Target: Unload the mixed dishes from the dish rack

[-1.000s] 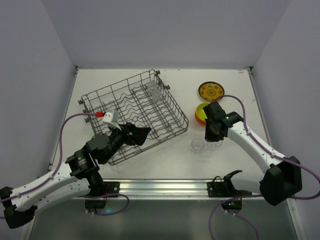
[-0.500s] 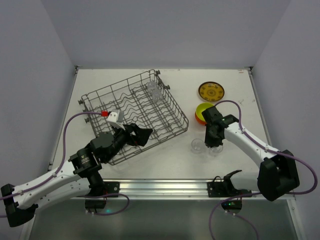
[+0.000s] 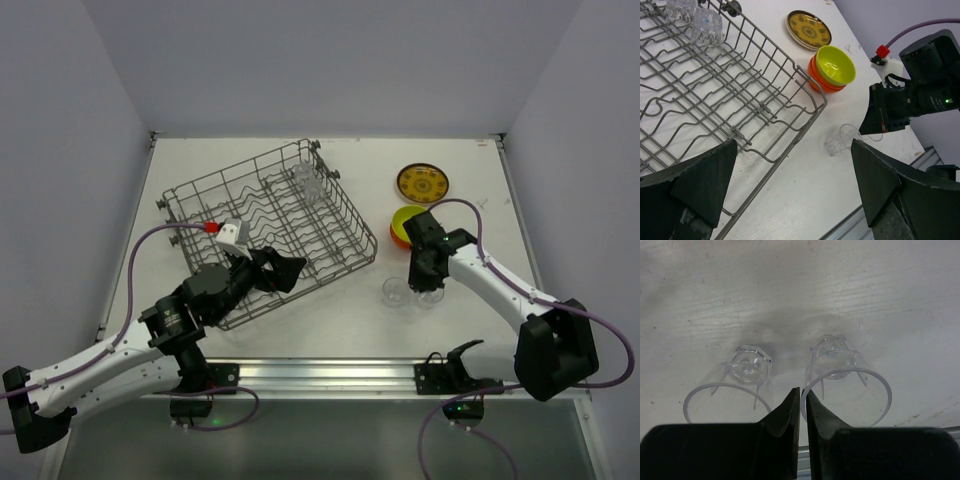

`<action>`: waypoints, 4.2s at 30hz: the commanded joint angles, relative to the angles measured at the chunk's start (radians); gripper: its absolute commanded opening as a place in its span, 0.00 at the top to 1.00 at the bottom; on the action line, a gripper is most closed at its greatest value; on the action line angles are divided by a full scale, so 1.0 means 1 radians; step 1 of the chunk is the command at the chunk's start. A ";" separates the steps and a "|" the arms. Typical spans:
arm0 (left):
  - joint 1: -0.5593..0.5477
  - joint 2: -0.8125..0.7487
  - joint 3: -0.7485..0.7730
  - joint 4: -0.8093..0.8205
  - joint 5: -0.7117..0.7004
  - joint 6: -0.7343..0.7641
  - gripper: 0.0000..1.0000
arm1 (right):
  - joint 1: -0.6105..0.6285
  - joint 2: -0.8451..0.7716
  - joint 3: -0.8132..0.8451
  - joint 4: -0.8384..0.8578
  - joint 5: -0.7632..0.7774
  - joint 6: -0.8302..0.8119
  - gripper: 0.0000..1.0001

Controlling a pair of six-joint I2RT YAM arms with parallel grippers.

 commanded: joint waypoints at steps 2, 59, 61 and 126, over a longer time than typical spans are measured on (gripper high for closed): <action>-0.002 -0.007 0.016 0.021 -0.009 0.033 0.00 | -0.003 0.010 0.041 0.021 0.013 -0.006 0.89; 0.469 1.231 0.780 0.258 0.365 0.546 0.10 | -0.003 -0.967 0.012 0.108 -0.259 -0.141 0.01; 0.472 1.269 0.803 0.249 0.379 0.554 0.11 | -0.003 -0.976 0.010 0.114 -0.270 -0.150 0.01; 0.474 1.003 0.706 0.296 0.461 0.439 1.00 | -0.003 -0.982 -0.042 0.191 -0.329 -0.127 0.01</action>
